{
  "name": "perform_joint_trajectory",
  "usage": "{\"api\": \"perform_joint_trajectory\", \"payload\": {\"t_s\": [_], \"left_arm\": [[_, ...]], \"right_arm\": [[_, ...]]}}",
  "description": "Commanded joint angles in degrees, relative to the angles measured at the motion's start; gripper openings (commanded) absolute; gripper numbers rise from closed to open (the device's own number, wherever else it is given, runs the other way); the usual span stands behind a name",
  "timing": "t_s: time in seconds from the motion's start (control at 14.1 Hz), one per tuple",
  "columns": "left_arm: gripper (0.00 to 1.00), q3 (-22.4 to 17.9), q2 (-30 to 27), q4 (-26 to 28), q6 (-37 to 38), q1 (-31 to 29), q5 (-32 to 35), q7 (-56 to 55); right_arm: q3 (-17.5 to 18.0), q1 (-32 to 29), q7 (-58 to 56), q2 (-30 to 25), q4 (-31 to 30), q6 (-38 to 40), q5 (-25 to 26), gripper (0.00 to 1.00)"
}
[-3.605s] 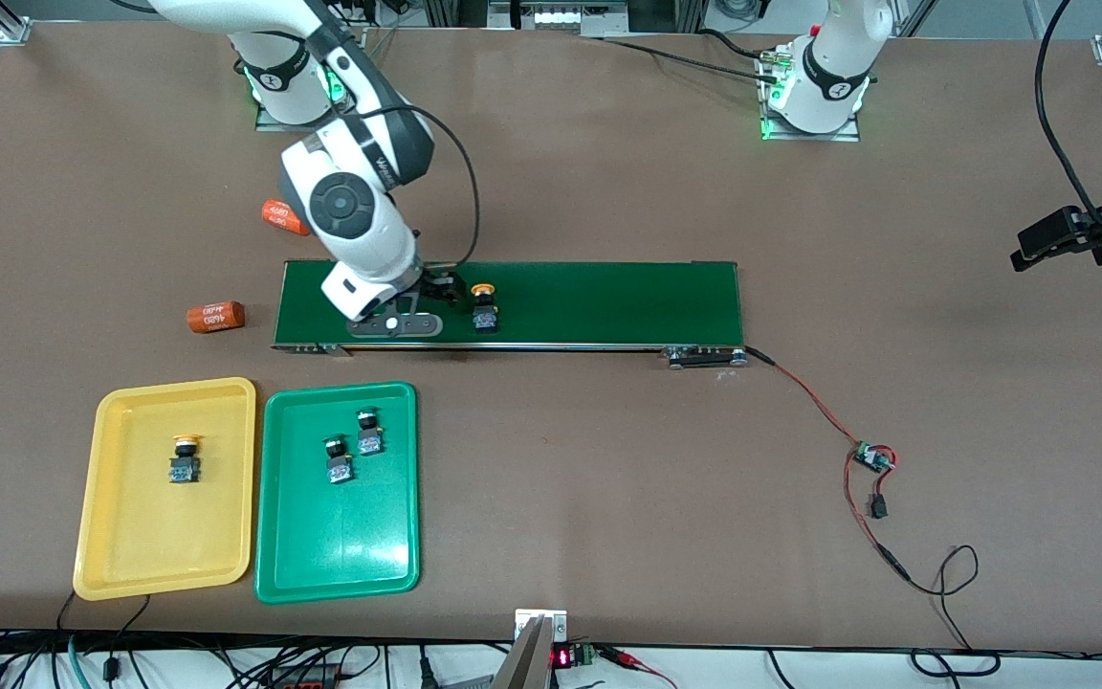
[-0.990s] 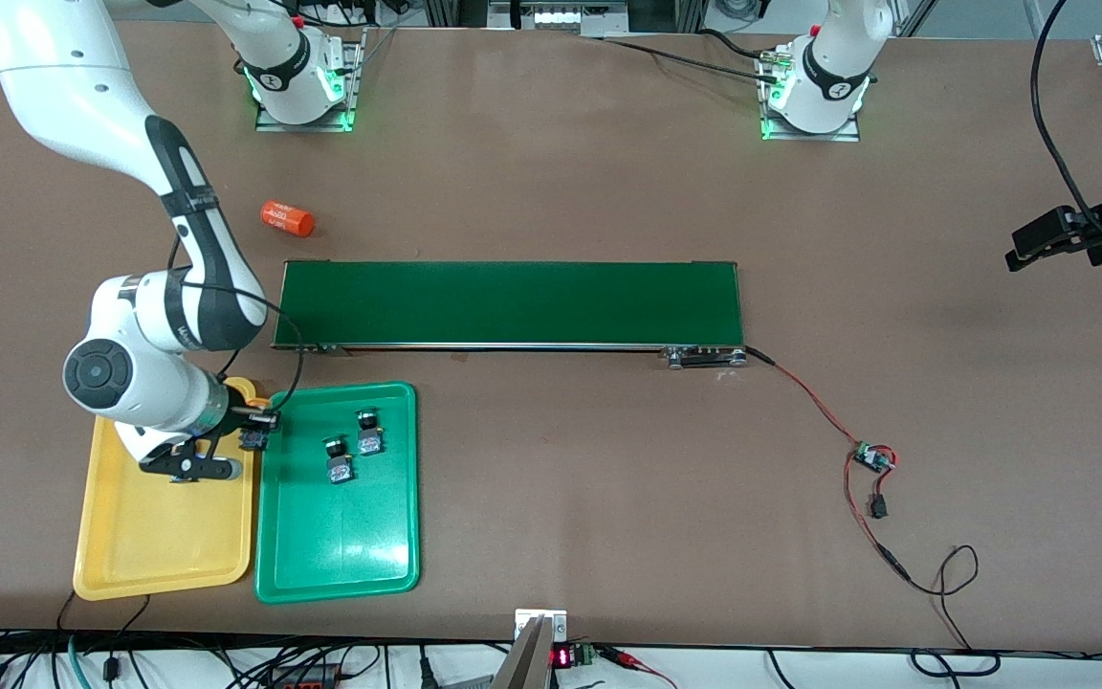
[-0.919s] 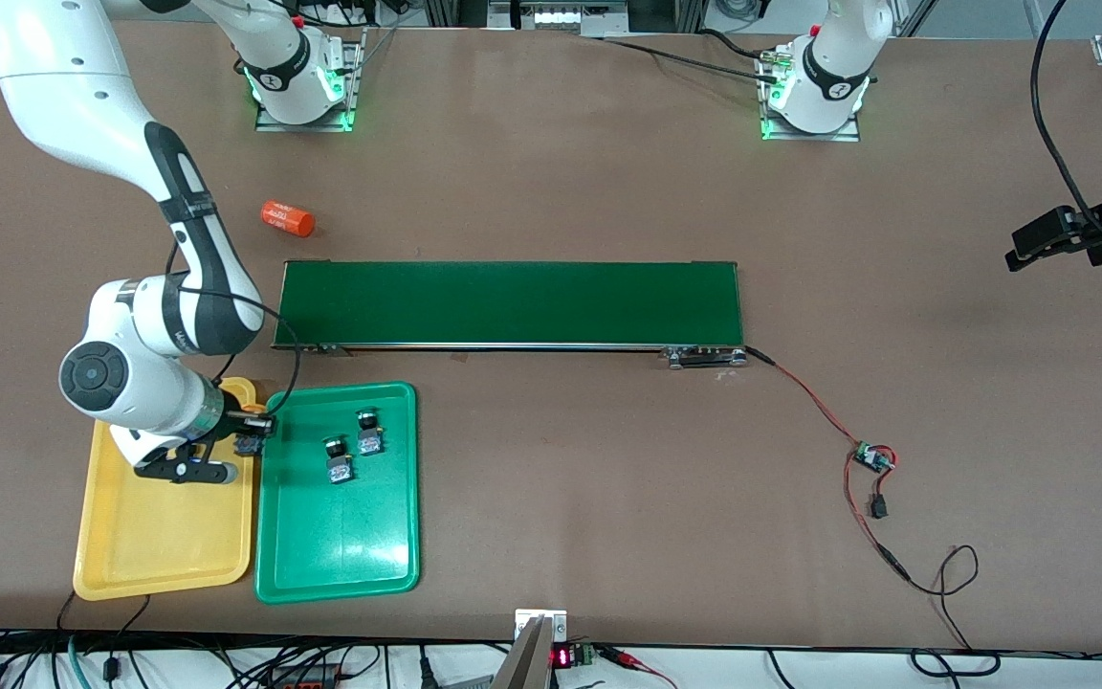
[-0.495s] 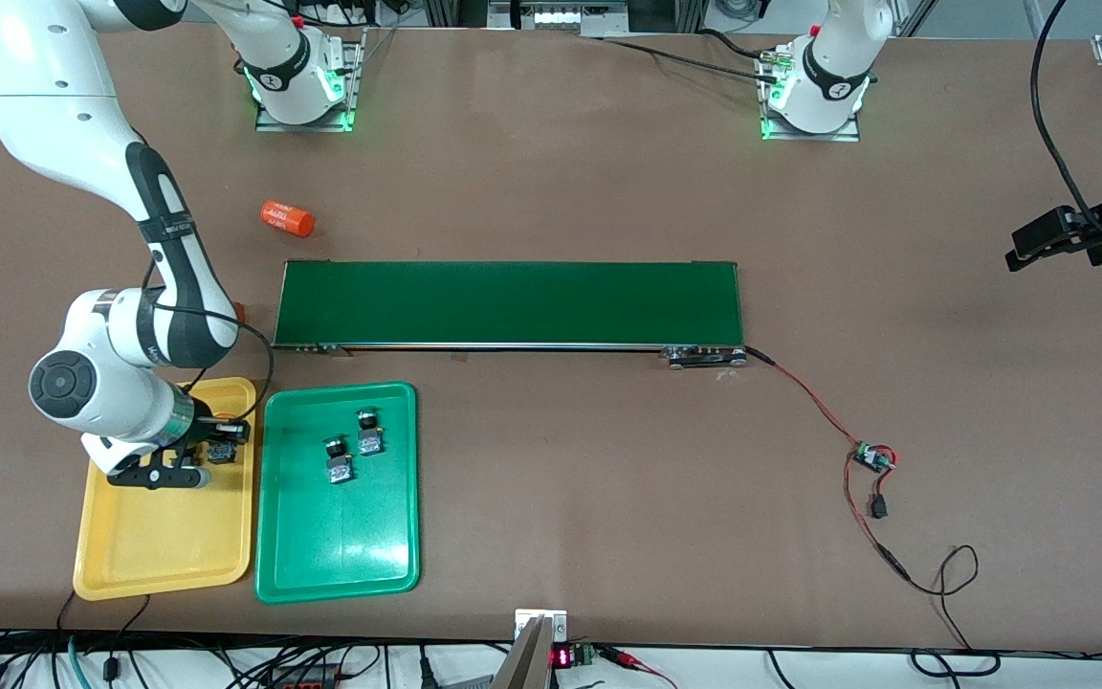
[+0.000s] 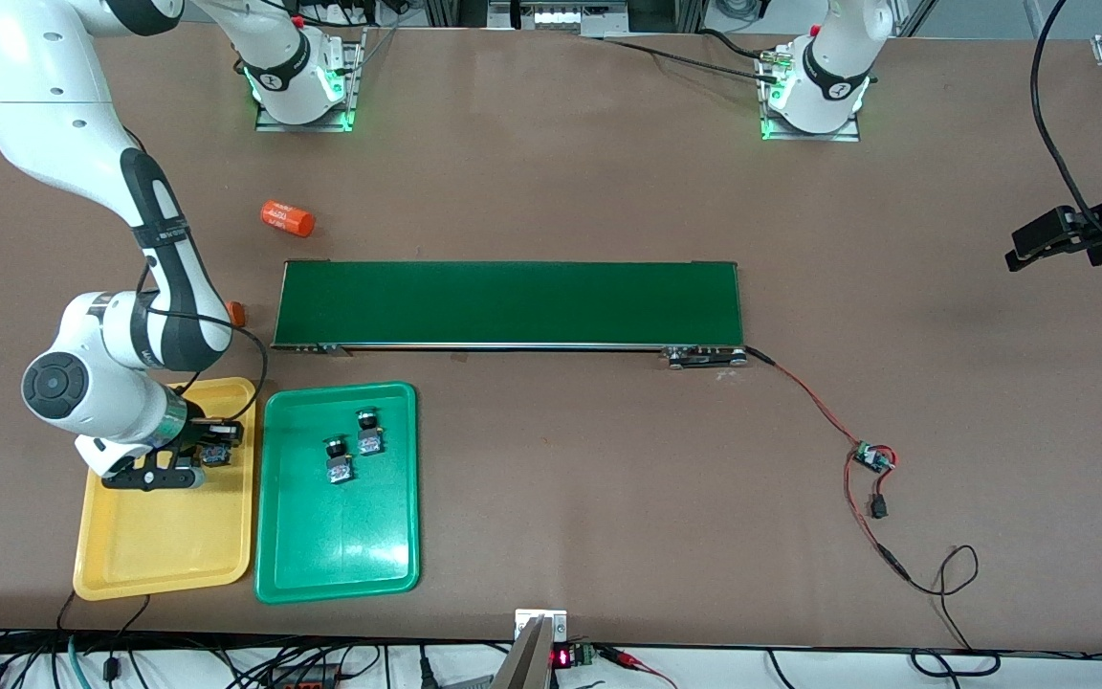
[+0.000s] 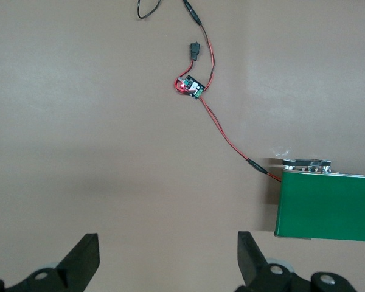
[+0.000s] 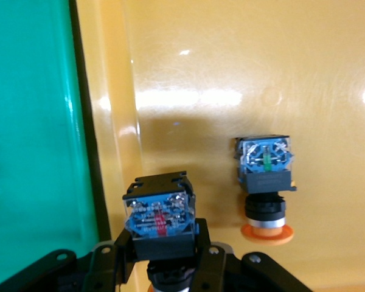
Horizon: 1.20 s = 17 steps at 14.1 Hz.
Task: Sort buttons by color to trays
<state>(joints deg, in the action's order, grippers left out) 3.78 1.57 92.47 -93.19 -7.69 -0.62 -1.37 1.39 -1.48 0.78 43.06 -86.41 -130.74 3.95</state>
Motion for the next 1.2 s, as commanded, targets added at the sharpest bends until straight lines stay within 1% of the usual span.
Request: {"api": "perform_joint_trajectory", "payload": {"t_s": [0.0,0.07,0.14,0.21,0.28,0.35,0.42,0.57,0.78,0.92,1.13], "left_arm": [[1.0,0.4,-0.7,0.3,-0.1,-0.1,1.1,0.1],[1.0,0.4,-0.7,0.3,-0.1,0.0,1.1,0.1],[1.0,0.4,-0.7,0.3,-0.1,0.0,1.1,0.1],[1.0,0.4,-0.7,0.3,-0.1,0.0,1.1,0.1],[1.0,0.4,-0.7,0.3,-0.1,0.0,1.1,0.1],[1.0,0.4,-0.7,0.3,-0.1,0.0,1.1,0.1],[1.0,0.4,-0.7,0.3,-0.1,0.0,1.1,0.1],[1.0,0.4,-0.7,0.3,-0.1,0.0,1.1,0.1],[1.0,0.4,-0.7,0.3,-0.1,0.0,1.1,0.1],[1.0,0.4,-0.7,0.3,-0.1,0.0,1.1,0.1],[1.0,0.4,-0.7,0.3,-0.1,0.0,1.1,0.1]], "right_arm": [[0.5,-1.3,-1.9,1.1,1.4,-0.7,0.6,0.22],[0.5,-1.3,-1.9,1.1,1.4,-0.7,0.6,0.26],[0.5,-1.3,-1.9,1.1,1.4,-0.7,0.6,0.39],[0.5,-1.4,-1.9,1.1,1.4,-0.7,0.5,0.55],[0.5,-1.4,-1.4,1.1,1.4,-0.7,0.4,0.83],[0.5,-1.3,-1.1,1.1,1.4,-0.7,0.4,0.94],[0.5,-1.4,-1.3,1.1,1.4,-0.8,0.4,1.0],[0.5,-1.4,-1.7,0.8,1.6,-0.9,0.3,1.0],[0.6,-1.2,-1.7,-0.3,4.7,1.9,-0.4,1.0],[0.6,-1.4,-2.1,-2.3,6.2,8.4,-0.6,1.0],[1.1,-1.7,-4.0,-8.2,10.4,21.3,-0.7,1.0]]}}
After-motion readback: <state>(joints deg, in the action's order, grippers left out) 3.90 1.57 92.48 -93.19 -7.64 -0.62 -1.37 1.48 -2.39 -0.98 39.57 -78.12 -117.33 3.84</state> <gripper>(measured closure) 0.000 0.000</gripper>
